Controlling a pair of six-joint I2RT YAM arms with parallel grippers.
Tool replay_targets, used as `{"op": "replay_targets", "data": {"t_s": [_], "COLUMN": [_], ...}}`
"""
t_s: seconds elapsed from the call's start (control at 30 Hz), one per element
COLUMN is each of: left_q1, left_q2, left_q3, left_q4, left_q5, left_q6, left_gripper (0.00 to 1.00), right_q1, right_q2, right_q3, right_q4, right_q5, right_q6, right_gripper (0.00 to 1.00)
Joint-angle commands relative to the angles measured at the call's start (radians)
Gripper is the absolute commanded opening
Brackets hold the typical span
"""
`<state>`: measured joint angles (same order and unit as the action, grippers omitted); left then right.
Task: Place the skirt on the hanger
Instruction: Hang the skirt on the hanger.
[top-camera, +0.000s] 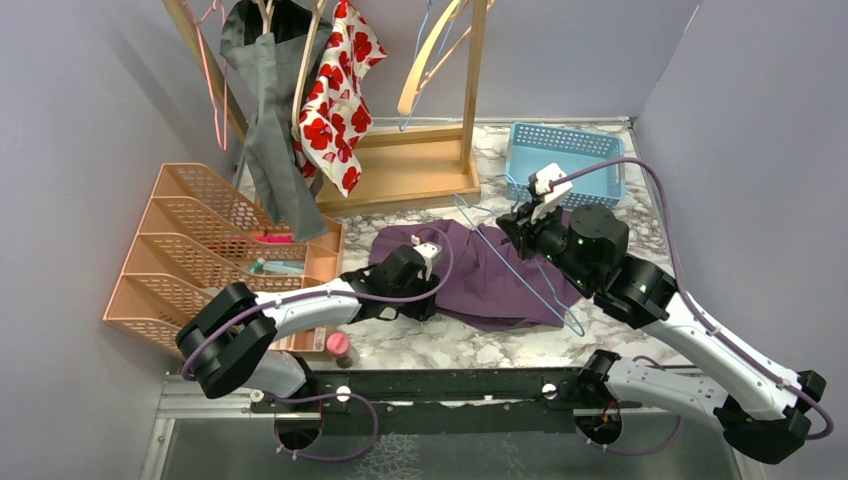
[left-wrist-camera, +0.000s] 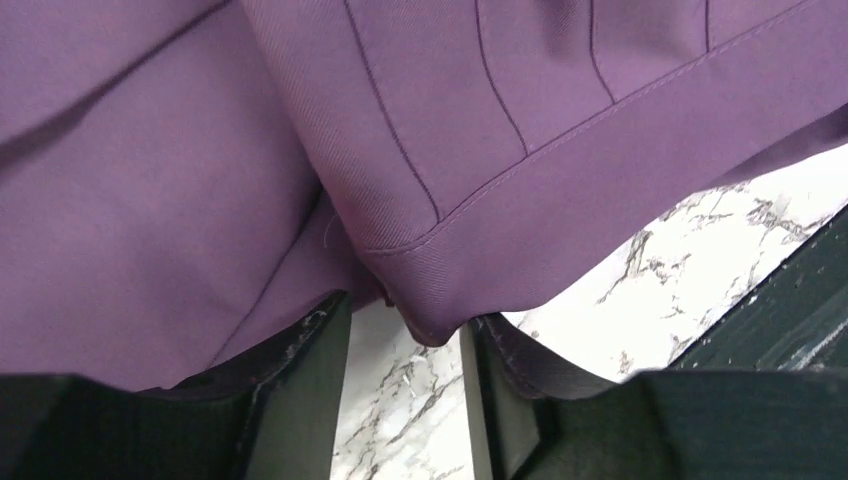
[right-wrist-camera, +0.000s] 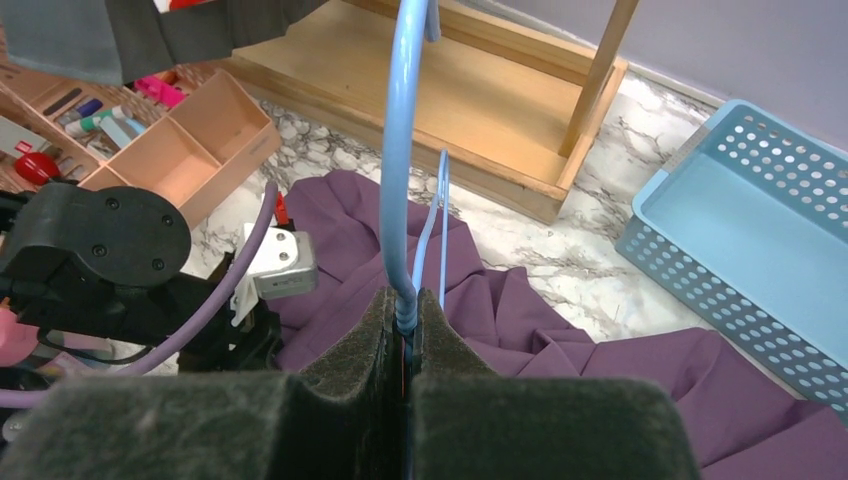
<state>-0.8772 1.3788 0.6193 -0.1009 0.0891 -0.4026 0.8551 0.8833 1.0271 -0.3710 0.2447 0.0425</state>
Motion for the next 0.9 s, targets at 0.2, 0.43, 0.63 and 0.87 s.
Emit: {"op": "replay_targets", "data": {"t_s": [0.2, 0.43, 0.63, 0.87], "left_q1": [-0.007, -0.005, 0.099, 0.201], "left_q2": [-0.052, -0.018, 0.02, 0.076], "left_q3": [0.016, 0.116, 0.351, 0.515], "left_q4": [0.123, 0.045, -0.235, -0.397], "left_q5": [-0.105, -0.154, -0.016, 0.187], "left_q6": [-0.008, 0.01, 0.005, -0.016], "left_gripper": [0.36, 0.0, 0.0, 0.0], "right_q1": [-0.007, -0.007, -0.007, -0.007], "right_q2": [-0.037, -0.058, -0.06, -0.152], "right_q3": [0.005, -0.008, 0.074, 0.112], "right_q4": [0.022, 0.036, -0.153, -0.35], "right_q5": [0.033, -0.033, -0.201, -0.357], "right_q6": [-0.027, -0.092, -0.198, -0.24], "right_gripper": [0.01, 0.01, 0.01, 0.01]}}
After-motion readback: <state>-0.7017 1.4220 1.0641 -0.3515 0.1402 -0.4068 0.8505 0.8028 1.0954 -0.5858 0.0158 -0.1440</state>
